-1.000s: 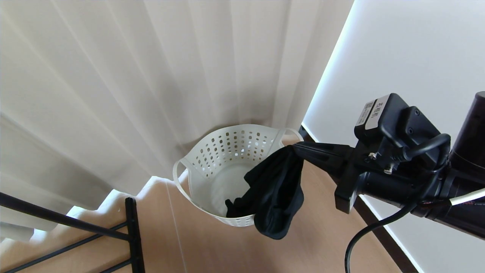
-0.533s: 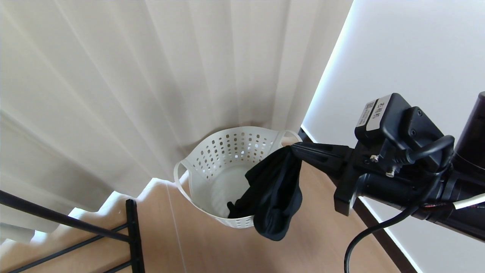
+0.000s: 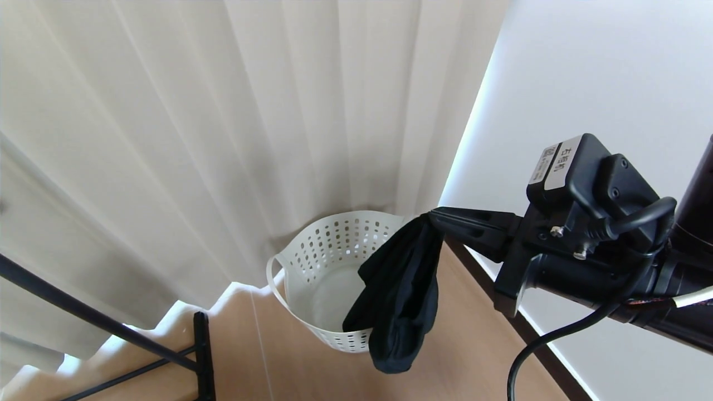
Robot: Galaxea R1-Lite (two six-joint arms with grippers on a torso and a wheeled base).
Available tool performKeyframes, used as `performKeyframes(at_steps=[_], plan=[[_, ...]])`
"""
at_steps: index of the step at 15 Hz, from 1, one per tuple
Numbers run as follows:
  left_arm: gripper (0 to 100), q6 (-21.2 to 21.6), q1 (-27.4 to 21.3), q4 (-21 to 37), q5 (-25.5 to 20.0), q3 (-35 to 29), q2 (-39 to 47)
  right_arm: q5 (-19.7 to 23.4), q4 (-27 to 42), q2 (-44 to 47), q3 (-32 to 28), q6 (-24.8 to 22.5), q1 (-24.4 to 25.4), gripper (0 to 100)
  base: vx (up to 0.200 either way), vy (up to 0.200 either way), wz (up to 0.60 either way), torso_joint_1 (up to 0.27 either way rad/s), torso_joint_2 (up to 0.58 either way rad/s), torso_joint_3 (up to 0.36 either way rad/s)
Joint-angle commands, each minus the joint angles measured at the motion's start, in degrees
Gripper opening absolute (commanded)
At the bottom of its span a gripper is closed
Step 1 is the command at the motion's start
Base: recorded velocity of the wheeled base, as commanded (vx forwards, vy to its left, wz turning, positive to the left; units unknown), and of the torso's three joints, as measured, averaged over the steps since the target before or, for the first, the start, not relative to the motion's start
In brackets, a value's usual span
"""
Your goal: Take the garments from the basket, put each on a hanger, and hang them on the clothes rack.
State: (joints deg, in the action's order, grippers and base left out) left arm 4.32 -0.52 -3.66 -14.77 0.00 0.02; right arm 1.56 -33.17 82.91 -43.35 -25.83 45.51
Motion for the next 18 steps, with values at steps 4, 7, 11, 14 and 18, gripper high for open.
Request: performKeyframes(at_steps=[4, 7, 11, 14, 18], plan=[[100, 0.0, 0.0, 0.0, 0.0, 0.0, 0.1, 0.2, 0.0, 0.1, 0.0, 0.0, 0.0, 0, 0.000, 0.000, 0.00, 0.044, -0.43, -0.181], [100, 0.0, 0.0, 0.0, 0.0, 0.0, 0.0, 0.3, 0.0, 0.3, 0.0, 0.0, 0.0, 0, 0.000, 0.000, 0.00, 0.100, -0.44, -0.163], [100, 0.0, 0.0, 0.0, 0.0, 0.0, 0.0, 0.4, 0.0, 0.5, 0.0, 0.0, 0.0, 0, 0.000, 0.000, 0.00, 0.127, -0.47, -0.140], [100, 0.0, 0.0, 0.0, 0.0, 0.0, 0.1, 0.4, 0.0, 0.6, 0.0, 0.0, 0.0, 0, 0.000, 0.000, 0.00, 0.160, -0.47, -0.132], [100, -0.1, 0.0, 0.0, 0.1, 0.0, 0.1, 0.4, 0.0, 0.6, 0.1, 0.0, 0.0, 0, 0.000, 0.000, 0.00, 0.179, -0.49, -0.134]])
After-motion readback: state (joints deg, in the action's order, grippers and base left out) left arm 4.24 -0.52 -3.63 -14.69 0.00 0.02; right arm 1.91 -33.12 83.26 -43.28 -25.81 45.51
